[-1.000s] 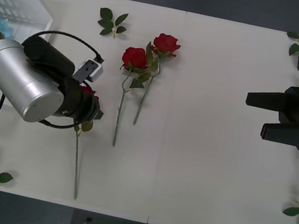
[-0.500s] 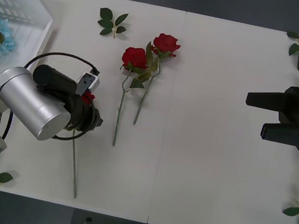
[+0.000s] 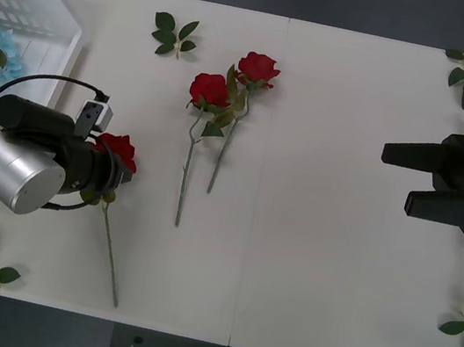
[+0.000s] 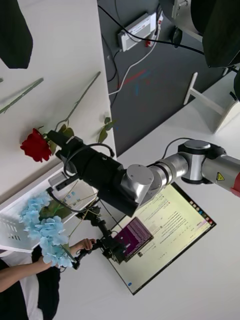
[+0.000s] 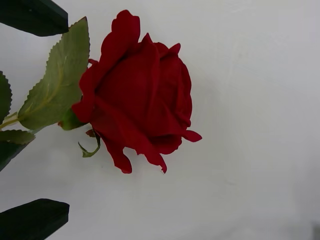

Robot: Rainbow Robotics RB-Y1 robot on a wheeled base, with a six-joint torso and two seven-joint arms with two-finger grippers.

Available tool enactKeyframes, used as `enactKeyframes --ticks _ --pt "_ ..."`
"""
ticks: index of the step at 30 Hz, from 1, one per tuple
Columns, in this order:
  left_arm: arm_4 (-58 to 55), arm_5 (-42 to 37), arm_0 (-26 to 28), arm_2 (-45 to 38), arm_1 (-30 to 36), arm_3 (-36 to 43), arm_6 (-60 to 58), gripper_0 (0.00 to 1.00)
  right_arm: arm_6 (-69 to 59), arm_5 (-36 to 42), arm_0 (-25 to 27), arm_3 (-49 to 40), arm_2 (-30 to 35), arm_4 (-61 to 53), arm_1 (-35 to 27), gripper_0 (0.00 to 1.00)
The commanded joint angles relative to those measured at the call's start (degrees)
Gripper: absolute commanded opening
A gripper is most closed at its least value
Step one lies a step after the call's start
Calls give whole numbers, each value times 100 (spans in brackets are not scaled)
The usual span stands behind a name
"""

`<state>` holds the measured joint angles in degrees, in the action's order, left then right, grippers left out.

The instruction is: Put the red flowers into the right box and the blue flowers into the left box

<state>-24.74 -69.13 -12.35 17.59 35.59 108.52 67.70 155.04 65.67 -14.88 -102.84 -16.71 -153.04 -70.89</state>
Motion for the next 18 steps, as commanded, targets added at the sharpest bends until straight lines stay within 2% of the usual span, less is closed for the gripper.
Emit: enactKeyframes --ticks 1,16,18 --pt "127 66 39 51 150 179 7 94 -4 -19 -24 -131 27 -51 -100 100" --pt "382 136 22 69 -167 -419 86 93 -4 -19 -24 -131 27 -51 -100 100" --pt "382 198 22 69 -211 -507 112 85 -4 -19 -24 -131 27 -51 -100 100"
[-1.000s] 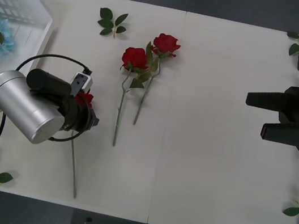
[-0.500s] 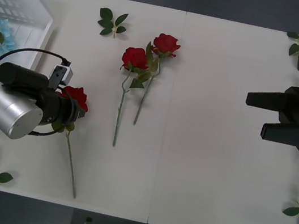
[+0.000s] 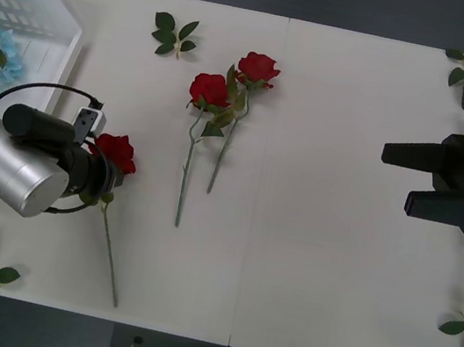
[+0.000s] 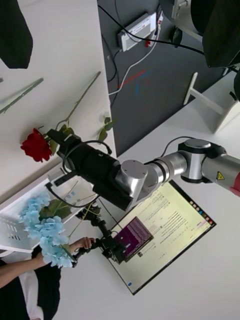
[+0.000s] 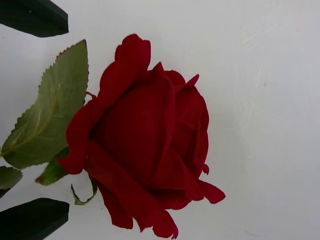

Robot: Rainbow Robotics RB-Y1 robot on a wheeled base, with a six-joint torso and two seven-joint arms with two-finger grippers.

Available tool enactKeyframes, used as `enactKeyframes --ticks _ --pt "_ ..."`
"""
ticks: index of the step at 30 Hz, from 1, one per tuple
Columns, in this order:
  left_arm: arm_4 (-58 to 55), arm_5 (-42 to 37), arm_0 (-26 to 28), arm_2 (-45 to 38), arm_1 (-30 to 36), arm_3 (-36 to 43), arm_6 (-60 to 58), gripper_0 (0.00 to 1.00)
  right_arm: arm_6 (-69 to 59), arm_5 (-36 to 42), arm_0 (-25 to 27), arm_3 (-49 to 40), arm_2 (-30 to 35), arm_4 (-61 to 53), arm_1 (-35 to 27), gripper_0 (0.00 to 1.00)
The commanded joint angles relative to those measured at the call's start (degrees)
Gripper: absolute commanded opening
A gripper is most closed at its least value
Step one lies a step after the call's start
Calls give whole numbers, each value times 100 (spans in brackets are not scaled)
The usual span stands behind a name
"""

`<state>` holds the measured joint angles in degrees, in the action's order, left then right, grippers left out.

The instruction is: Put the red flowers into the right box and the blue flowers into the left box

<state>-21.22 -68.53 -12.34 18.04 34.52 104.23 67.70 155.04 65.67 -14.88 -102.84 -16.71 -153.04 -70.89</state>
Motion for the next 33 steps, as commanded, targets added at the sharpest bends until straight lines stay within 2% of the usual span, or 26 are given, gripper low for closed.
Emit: enactKeyframes --ticks 1,4,10,12,18,21,27,33 --pt "30 156 12 24 -121 -96 129 79 -4 -19 -24 -131 27 -51 -100 100" --pt "83 208 -5 42 -191 -202 182 49 -4 -19 -24 -131 27 -51 -100 100" --pt "504 340 -23 305 -235 -246 182 3 -4 -19 -24 -131 27 -51 -100 100" --pt "557 367 -32 349 -235 -255 191 0 -4 -19 -24 -131 27 -51 -100 100" --pt "346 367 -93 358 -226 -140 191 0 -4 -19 -24 -131 27 -51 -100 100" --pt "12 261 -93 226 -165 185 191 0 -4 -19 -24 -131 27 -51 -100 100" --pt "-1174 -468 -93 -530 -95 1257 243 0 -4 -19 -24 -131 27 -51 -100 100" --pt "-2106 -644 -93 -1066 -42 1952 401 0 -4 -19 -24 -131 27 -51 -100 100"
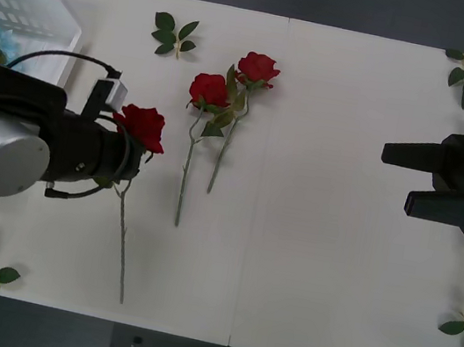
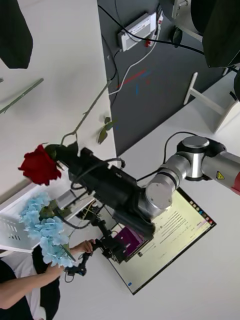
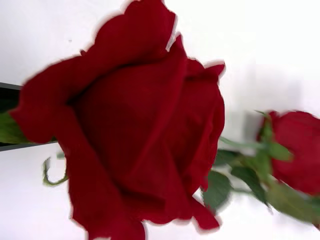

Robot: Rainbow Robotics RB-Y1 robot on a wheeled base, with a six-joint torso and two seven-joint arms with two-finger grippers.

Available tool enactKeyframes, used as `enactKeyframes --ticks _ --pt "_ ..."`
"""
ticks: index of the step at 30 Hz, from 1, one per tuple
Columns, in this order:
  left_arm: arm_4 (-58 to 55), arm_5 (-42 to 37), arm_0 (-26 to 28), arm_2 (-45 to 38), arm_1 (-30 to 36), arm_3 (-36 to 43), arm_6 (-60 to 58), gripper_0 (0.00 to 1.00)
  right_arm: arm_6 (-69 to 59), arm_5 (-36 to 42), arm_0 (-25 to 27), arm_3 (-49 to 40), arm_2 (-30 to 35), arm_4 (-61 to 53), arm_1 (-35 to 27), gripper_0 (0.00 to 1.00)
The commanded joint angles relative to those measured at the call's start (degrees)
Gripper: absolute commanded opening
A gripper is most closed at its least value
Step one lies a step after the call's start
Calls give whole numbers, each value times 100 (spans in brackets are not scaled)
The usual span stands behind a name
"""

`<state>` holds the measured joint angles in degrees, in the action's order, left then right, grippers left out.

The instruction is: Put the red flowers into the right box and the blue flowers into the left box

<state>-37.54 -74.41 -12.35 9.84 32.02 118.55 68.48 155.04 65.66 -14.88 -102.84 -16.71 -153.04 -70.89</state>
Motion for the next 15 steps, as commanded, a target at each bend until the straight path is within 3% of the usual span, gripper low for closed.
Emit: enactKeyframes --ticks 1,8,15 --pt "-667 -47 -92 -360 209 617 446 0 -4 -18 -24 -131 27 -51 -100 100" --pt "-2337 252 -163 -1072 -178 643 1528 0 -4 -18 -24 -131 27 -51 -100 100" --pt "-4921 524 -523 -1485 -530 -579 3426 0 -4 -18 -24 -131 27 -51 -100 100"
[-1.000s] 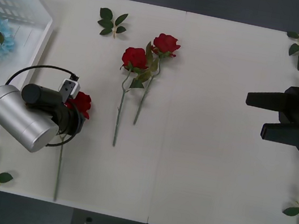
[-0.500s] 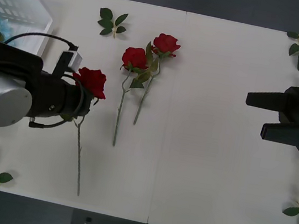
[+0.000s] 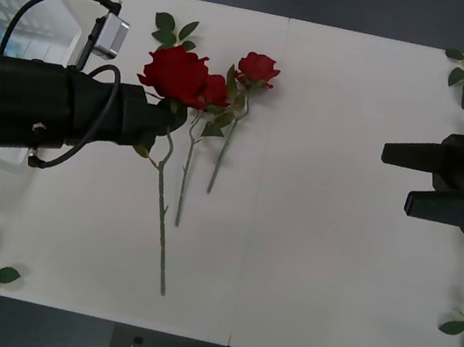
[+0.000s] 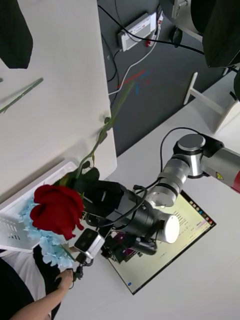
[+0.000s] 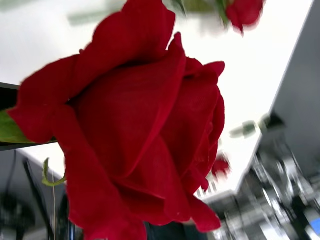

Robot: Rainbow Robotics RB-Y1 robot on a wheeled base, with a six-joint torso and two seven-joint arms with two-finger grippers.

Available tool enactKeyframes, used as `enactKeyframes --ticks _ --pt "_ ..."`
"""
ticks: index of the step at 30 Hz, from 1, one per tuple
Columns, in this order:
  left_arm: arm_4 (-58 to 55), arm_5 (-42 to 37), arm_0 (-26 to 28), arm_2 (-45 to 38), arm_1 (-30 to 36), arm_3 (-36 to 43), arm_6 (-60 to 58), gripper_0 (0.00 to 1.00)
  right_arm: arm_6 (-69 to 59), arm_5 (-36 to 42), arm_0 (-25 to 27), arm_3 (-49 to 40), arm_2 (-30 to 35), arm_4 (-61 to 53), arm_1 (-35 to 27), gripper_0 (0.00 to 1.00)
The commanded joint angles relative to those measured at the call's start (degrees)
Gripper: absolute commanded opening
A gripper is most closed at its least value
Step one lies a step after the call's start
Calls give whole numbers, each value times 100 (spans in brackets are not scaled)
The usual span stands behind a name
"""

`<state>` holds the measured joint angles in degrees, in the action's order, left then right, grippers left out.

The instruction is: Put the red flowers into the right box and the blue flowers into the left box

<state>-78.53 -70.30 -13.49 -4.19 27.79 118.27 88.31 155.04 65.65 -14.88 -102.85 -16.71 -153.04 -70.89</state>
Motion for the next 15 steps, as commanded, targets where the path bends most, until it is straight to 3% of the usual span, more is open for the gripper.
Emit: enactKeyframes --ticks 1,8,15 --pt "-1164 122 -471 -82 -107 -744 1751 0 -4 -18 -24 -130 27 -51 -100 100" --pt "-3045 131 -945 235 -248 -1842 3017 0 -4 -18 -24 -130 27 -51 -100 100" --pt "-3344 140 -1473 358 -793 -2466 3659 0 -4 -18 -24 -130 27 -51 -100 100"
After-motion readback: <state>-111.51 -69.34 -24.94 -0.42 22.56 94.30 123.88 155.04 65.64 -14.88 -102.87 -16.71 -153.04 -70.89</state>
